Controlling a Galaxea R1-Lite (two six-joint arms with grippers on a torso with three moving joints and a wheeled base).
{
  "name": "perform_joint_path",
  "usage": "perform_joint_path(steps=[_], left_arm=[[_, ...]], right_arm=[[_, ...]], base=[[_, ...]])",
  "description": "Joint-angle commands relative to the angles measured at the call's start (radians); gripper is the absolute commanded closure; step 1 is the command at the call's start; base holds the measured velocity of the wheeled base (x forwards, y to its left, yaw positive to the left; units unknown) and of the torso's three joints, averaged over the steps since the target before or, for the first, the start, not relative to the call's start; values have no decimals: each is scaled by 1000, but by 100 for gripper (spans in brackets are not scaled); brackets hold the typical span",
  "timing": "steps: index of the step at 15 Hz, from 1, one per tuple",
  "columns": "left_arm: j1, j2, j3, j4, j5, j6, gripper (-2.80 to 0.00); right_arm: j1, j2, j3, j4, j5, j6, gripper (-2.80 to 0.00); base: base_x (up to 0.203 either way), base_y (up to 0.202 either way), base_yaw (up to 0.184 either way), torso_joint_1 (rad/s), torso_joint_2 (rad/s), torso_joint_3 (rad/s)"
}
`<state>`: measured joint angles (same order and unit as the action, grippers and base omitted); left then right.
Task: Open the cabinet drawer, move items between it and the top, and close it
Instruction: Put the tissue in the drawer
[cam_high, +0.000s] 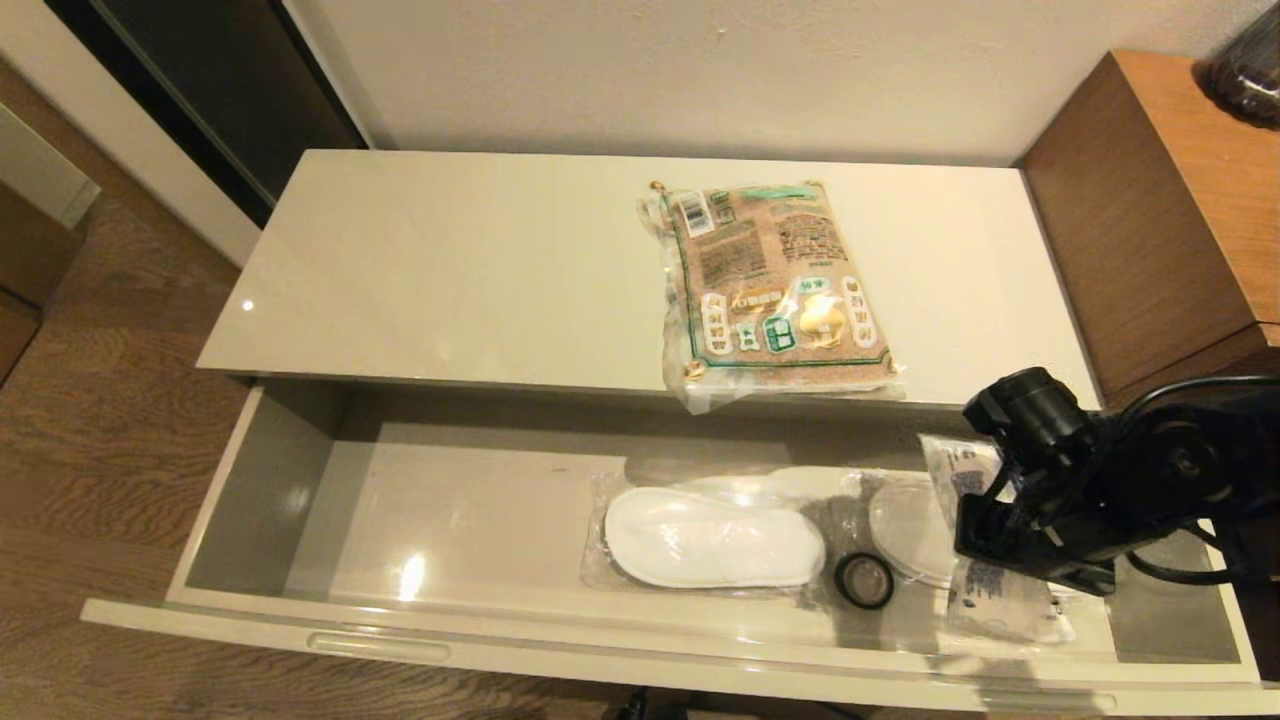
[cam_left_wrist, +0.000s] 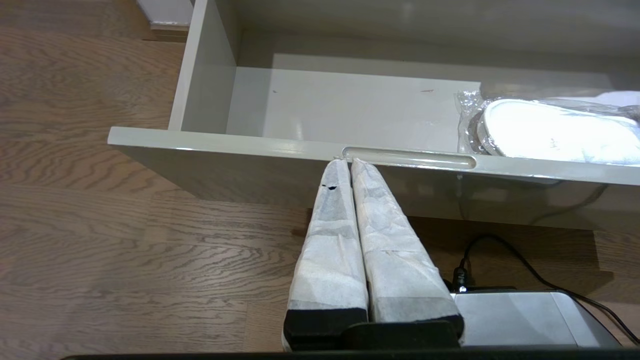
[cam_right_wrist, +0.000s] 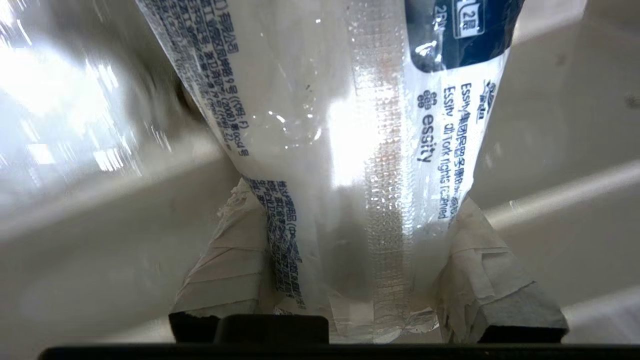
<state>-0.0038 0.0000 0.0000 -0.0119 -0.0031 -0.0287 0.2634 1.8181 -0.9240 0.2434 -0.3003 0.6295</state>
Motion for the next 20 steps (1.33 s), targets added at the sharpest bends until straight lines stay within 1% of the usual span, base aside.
perform_joint_path(steps=[1, 3, 5, 8, 12, 14, 15, 17, 20], left_arm=[[-1, 0, 0, 0, 0, 0, 0], [1, 0, 0, 0, 0, 0, 0], [1, 0, 0, 0, 0, 0, 0], [0, 0, 0, 0, -1, 0, 0], [1, 0, 0, 0, 0, 0, 0], [1, 0, 0, 0, -1, 0, 0], [0, 0, 0, 0, -2, 0, 0], [-1, 0, 0, 0, 0, 0, 0], [-1, 0, 0, 0, 0, 0, 0]], right_arm=[[0, 57, 10, -65, -21, 29, 0], [1, 69, 14, -78, -73, 33, 0], [6, 58, 4, -81, -161, 32, 0], [16, 79, 14, -83, -167, 26, 0], [22, 148, 54, -240, -176, 23, 0], [23, 191, 66, -269, -190, 27, 0], [23, 205, 77, -294, -192, 28, -280], [23, 214, 91, -331, -191, 24, -280], [23, 199, 96, -327, -191, 21, -280]], base=[[0, 0, 0, 0, 0, 0], [0, 0, 0, 0, 0, 0], [0, 0, 0, 0, 0, 0], [0, 0, 0, 0, 0, 0], [0, 0, 0, 0, 0, 0], [0, 0, 0, 0, 0, 0], [0, 0, 0, 0, 0, 0], [0, 0, 0, 0, 0, 0], [0, 0, 0, 0, 0, 0]])
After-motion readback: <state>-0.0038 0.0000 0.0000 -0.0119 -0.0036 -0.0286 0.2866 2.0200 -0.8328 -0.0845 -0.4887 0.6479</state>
